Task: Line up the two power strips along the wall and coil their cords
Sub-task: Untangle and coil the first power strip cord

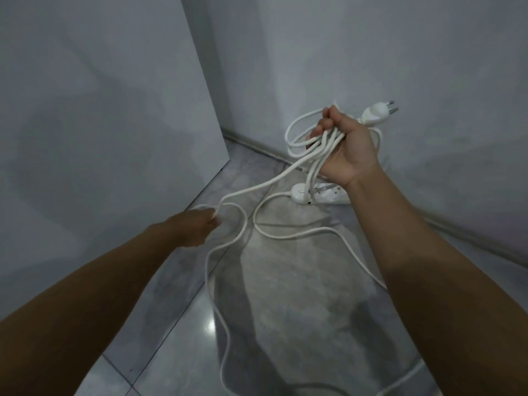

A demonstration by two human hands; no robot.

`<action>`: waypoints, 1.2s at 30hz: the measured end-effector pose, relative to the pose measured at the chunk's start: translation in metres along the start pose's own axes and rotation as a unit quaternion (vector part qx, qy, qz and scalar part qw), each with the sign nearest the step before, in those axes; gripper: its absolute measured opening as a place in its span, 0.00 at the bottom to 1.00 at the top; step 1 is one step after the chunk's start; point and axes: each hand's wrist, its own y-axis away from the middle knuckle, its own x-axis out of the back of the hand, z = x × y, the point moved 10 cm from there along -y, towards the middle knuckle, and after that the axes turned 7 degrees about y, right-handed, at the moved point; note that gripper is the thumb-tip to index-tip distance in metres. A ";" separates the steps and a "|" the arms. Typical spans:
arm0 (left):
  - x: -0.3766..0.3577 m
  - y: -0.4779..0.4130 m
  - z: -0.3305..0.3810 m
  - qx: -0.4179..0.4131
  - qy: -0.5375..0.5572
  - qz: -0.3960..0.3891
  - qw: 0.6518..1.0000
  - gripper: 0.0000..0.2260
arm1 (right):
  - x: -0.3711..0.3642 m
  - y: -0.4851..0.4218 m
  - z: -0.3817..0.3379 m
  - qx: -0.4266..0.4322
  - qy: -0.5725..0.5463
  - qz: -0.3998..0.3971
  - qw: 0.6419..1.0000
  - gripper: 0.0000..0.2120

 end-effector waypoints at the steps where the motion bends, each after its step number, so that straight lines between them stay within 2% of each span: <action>1: 0.002 -0.002 0.003 0.015 0.004 -0.012 1.000 0.18 | -0.001 0.001 0.000 0.000 0.019 -0.001 1.000 0.09; 4: 0.017 -0.006 0.000 0.091 0.047 -0.020 0.995 0.23 | 0.002 0.008 0.003 -0.001 0.147 0.005 0.989 0.09; 6: 0.023 -0.006 -0.007 0.178 0.188 -0.039 0.965 0.19 | 0.007 0.016 0.007 -0.003 0.267 0.006 0.964 0.08; 8: 0.019 -0.003 0.004 0.234 0.397 -0.103 0.882 0.18 | 0.016 0.023 0.012 0.000 0.340 0.011 0.940 0.07; 9: 0.020 -0.004 0.014 0.237 0.469 -0.130 0.841 0.18 | 0.020 0.026 0.012 0.005 0.366 0.015 0.930 0.07; 11: 0.031 -0.011 0.033 0.225 0.564 -0.142 0.782 0.15 | 0.029 0.032 0.014 0.015 0.417 0.025 0.908 0.07; 13: 0.047 -0.020 0.046 0.219 0.634 -0.101 0.735 0.12 | 0.040 0.032 0.020 0.015 0.459 0.034 0.888 0.06; 15: 0.062 -0.028 0.051 0.224 0.686 -0.027 0.692 0.10 | 0.046 0.028 0.030 0.013 0.485 0.031 0.874 0.08; 17: 0.078 -0.037 0.049 0.230 0.735 0.064 0.635 0.10 | 0.048 0.023 0.042 0.006 0.497 0.026 0.867 0.10; 20: 0.101 -0.044 0.045 0.219 0.794 0.181 0.537 0.08 | 0.041 0.013 0.063 -0.013 0.447 0.016 0.894 0.09; 22: 0.109 -0.049 0.047 0.200 0.815 0.204 0.505 0.09 | 0.034 0.005 0.078 -0.027 0.422 0.007 0.906 0.08; 24: 0.114 -0.060 0.051 0.169 0.828 0.195 0.497 0.10 | 0.030 -0.003 0.091 -0.041 0.410 0.011 0.911 0.08; 26: 0.110 -0.068 0.059 0.138 0.828 0.174 0.514 0.09 | 0.026 -0.007 0.099 -0.050 0.407 0.012 0.912 0.07; 29: 0.104 -0.069 0.080 0.079 0.809 0.132 0.568 0.10 | 0.021 -0.013 0.102 -0.062 0.396 0.010 0.916 0.09; 32: 0.102 -0.062 0.097 0.022 0.777 0.105 0.620 0.11 | 0.028 -0.018 0.095 -0.070 0.330 0.052 0.940 0.14; 36: 0.097 -0.055 0.106 -0.006 0.736 0.106 0.669 0.13 | 0.037 -0.016 0.090 -0.084 0.269 0.089 0.955 0.11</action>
